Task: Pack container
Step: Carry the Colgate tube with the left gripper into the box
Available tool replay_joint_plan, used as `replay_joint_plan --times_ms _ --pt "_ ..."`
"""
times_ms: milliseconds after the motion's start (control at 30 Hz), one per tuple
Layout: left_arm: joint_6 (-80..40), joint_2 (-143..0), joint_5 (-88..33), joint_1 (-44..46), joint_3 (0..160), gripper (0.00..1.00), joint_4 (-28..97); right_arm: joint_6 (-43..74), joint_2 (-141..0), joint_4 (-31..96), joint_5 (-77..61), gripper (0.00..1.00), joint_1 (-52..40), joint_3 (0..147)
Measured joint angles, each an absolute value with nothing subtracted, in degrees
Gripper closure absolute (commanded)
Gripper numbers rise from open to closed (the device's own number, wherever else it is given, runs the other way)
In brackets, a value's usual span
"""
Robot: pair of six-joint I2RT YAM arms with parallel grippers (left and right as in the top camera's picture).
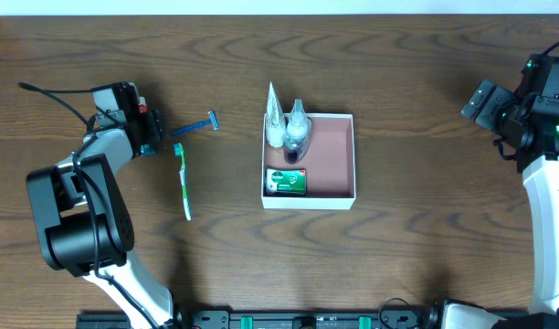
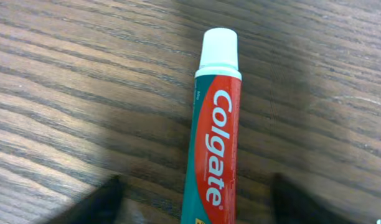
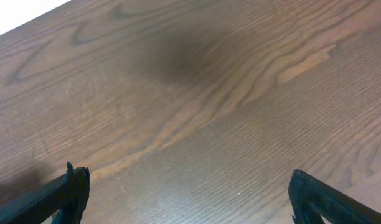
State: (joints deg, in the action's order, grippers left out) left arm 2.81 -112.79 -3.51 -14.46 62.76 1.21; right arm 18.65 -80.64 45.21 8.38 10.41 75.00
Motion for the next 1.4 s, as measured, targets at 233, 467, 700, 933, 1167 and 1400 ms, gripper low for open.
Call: replay_joint_plan --times_ms 233,467,700,933,1167,1400 --pt "2.72 -112.71 -3.90 -14.41 63.02 0.94 1.67 18.65 -80.64 45.21 8.38 0.01 10.41 75.00" --pt "2.46 -112.46 -3.92 -14.41 63.83 0.94 4.38 18.65 -80.64 45.21 8.38 0.01 10.41 75.00" --pt "1.65 -108.71 -3.88 -14.11 63.33 0.94 9.23 18.65 -80.64 45.21 8.38 0.01 10.41 75.00" --pt "-0.40 -91.18 -6.09 -9.96 63.16 0.94 11.60 18.65 -80.64 45.21 8.38 0.01 10.41 75.00" --pt "-1.26 -76.07 -8.56 3.53 63.16 0.94 16.27 18.65 -80.64 45.23 8.38 0.01 10.41 75.00" --pt "-1.78 -68.86 -9.23 20.75 63.16 0.94 16.60 18.65 -80.64 45.43 8.38 0.01 10.41 75.00"
